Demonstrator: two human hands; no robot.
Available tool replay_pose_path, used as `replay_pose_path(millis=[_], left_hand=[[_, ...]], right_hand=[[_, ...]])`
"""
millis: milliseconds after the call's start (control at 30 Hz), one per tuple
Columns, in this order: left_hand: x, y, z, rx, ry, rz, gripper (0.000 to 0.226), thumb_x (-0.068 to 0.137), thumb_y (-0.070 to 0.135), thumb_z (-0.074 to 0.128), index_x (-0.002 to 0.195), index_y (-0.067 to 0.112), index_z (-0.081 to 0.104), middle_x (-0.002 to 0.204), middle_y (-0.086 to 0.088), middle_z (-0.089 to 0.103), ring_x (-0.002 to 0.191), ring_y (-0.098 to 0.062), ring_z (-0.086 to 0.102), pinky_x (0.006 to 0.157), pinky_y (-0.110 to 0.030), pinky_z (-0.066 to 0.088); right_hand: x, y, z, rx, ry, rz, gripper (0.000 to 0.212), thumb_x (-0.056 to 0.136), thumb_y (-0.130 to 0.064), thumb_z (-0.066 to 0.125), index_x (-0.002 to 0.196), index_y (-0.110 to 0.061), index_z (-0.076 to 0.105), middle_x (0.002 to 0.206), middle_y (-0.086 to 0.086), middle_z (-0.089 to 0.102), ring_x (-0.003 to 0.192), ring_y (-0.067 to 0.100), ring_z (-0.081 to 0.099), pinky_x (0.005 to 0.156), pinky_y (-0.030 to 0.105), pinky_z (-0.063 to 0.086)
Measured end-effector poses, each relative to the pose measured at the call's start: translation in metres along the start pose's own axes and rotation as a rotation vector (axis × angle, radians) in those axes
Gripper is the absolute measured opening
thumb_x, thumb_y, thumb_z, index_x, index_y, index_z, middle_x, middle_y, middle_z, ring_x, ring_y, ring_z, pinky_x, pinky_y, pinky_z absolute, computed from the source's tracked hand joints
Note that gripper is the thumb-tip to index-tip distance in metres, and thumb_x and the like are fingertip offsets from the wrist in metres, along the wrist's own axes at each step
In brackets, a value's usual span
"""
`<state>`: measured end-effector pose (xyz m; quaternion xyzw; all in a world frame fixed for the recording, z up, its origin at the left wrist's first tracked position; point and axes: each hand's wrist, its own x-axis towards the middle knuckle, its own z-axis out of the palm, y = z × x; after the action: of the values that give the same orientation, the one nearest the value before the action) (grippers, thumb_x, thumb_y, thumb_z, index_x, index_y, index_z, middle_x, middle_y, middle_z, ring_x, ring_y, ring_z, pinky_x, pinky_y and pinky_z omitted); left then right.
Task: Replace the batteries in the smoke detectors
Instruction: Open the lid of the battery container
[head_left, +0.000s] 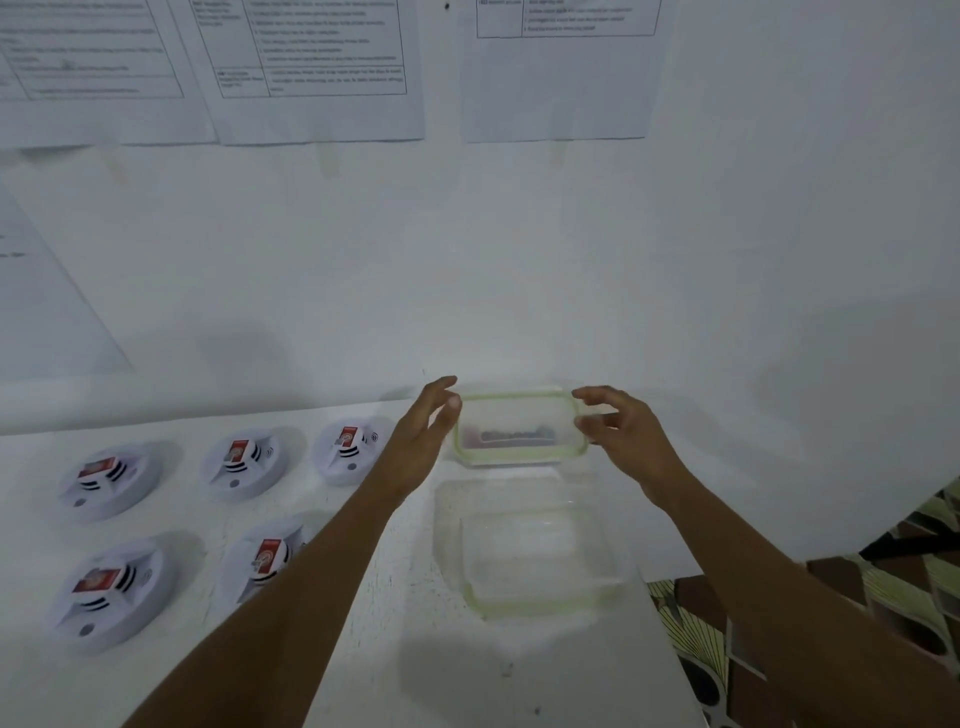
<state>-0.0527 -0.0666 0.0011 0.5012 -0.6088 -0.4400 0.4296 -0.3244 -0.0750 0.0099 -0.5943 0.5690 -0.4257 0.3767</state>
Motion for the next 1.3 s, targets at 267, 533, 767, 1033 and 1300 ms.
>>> replay_pose_path(millis=[267,533,767,1033,1300], left_hand=[[0.004,-0.015,-0.008,0.07,-0.051,-0.056,0.06,0.079,0.068,0.059,0.133,0.051,0.037,0.15,0.012,0.034,0.134,-0.009,0.036,0.108,-0.039,0.037],[0.03,-0.027,0.006,0.151,-0.14,-0.068,0.098,0.061,0.042,0.089,0.142,0.043,0.032,0.153,0.01,0.027,0.136,-0.014,0.032,0.108,-0.039,0.038],[0.037,-0.029,0.01,0.19,0.038,-0.018,0.097,0.054,0.029,0.095,0.136,0.031,0.044,0.133,0.004,0.044,0.114,-0.014,0.056,0.085,-0.028,0.052],[0.032,-0.022,-0.019,0.202,0.236,0.039,0.097,0.049,0.034,0.095,0.133,0.031,0.046,0.133,0.002,0.05,0.109,-0.016,0.059,0.078,-0.025,0.054],[0.029,-0.009,0.004,0.06,0.084,0.052,0.101,0.047,0.027,0.096,0.134,0.03,0.045,0.137,0.005,0.048,0.12,-0.016,0.056,0.09,-0.035,0.057]], right_hand=[[0.009,0.005,-0.018,0.32,-0.119,0.213,0.024,0.087,0.009,0.062,0.105,-0.005,0.068,0.096,0.019,0.063,0.075,0.027,0.06,0.066,0.031,0.054],[0.004,0.017,-0.084,0.345,-0.01,0.231,0.031,0.087,0.005,0.065,0.116,-0.006,0.066,0.103,0.021,0.065,0.086,0.033,0.067,0.077,0.04,0.055],[-0.01,0.026,-0.113,0.36,0.112,0.246,0.038,0.087,0.002,0.067,0.122,-0.013,0.064,0.105,0.018,0.068,0.086,0.031,0.069,0.074,0.039,0.056],[-0.005,0.031,-0.089,0.381,0.093,0.273,0.047,0.086,-0.001,0.07,0.128,-0.018,0.057,0.106,0.021,0.067,0.083,0.032,0.066,0.077,0.042,0.056],[0.017,0.027,-0.013,0.318,-0.079,0.272,0.029,0.098,-0.015,0.058,0.124,-0.027,0.059,0.106,0.016,0.07,0.093,0.034,0.07,0.073,0.039,0.058]])
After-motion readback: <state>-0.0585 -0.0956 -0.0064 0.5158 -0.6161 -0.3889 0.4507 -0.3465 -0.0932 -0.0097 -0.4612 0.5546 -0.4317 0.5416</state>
